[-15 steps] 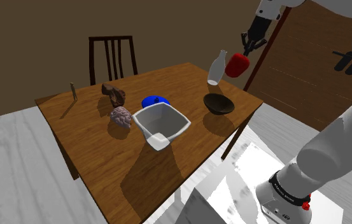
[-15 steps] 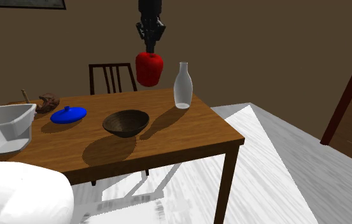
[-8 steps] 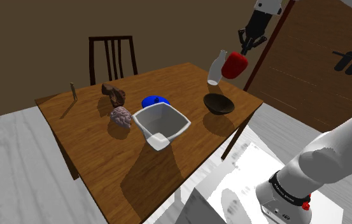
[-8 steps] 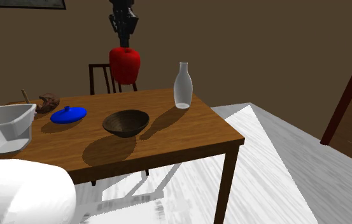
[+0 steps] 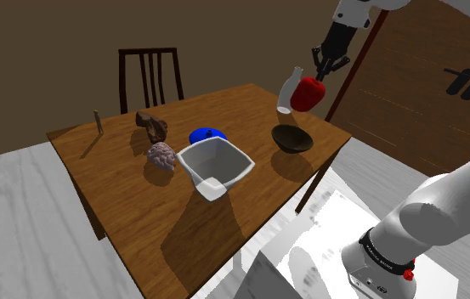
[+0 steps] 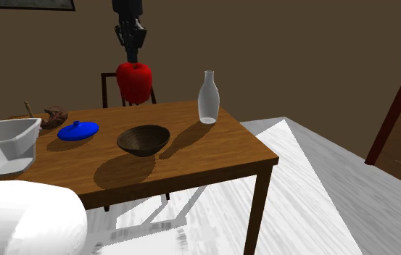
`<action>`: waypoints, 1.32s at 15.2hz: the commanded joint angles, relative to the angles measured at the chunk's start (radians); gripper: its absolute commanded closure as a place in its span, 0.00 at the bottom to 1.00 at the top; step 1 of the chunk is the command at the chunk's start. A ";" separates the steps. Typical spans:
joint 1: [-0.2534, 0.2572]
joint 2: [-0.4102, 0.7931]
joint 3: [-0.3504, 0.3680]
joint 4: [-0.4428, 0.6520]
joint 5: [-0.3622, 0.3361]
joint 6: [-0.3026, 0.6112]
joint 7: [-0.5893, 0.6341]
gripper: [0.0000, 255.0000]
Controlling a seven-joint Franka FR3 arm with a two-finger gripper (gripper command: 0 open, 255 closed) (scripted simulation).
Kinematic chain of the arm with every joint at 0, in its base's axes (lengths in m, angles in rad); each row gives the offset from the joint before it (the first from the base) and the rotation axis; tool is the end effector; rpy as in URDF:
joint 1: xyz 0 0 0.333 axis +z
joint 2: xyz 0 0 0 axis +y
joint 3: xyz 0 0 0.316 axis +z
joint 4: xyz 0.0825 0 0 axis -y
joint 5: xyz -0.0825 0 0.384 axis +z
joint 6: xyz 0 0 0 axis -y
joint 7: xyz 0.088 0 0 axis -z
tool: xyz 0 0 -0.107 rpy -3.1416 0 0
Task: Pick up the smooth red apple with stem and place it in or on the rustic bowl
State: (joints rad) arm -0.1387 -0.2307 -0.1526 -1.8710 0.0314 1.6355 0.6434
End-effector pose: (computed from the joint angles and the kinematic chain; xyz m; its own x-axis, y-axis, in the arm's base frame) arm 0.4634 -0.1435 0.6064 0.5959 -0.8018 -0.0456 -0.8030 -0.5941 -0.0483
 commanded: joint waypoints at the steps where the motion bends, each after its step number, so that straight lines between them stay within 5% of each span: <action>1: 0.001 -0.004 0.002 -0.031 0.000 0.028 0.001 1.00; 20: -0.001 0.001 -0.002 -0.282 0.002 0.283 -0.013 1.00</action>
State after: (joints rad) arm -0.1394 -0.2305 -0.1536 -2.1401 0.0331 1.9044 0.6329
